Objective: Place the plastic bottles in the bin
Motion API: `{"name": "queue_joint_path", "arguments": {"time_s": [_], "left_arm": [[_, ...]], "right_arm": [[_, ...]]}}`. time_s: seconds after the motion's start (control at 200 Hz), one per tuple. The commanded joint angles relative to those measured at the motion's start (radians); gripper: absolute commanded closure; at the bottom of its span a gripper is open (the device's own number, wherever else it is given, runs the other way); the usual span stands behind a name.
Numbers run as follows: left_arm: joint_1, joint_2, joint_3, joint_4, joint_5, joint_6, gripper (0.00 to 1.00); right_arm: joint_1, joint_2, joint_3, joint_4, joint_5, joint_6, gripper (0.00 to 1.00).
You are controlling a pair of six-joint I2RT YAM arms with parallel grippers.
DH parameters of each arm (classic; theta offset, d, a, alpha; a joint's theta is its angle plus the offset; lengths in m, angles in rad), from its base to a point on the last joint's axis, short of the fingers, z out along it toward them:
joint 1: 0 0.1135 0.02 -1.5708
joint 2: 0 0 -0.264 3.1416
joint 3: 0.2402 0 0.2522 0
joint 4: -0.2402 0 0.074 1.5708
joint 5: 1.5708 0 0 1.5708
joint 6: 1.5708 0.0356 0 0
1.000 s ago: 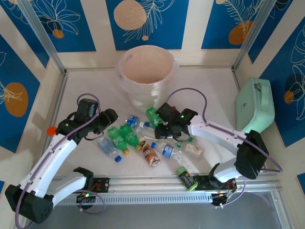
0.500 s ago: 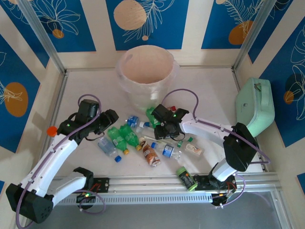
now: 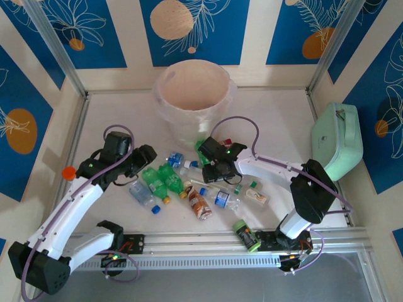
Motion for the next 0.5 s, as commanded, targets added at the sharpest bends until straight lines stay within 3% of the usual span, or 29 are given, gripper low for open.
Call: {"name": "queue_joint_path", "arguments": {"time_s": [0.0,0.49], "left_arm": [[0.012,-0.002,-0.009,0.008,0.011,0.005,0.32],[0.013,0.008,-0.015,0.019,0.010,0.005,0.33]], "right_arm": [[0.000,0.017,0.026,0.009,0.019,-0.022,0.51],[0.026,0.012,0.041,-0.031,0.053,-0.022,0.74]]}}
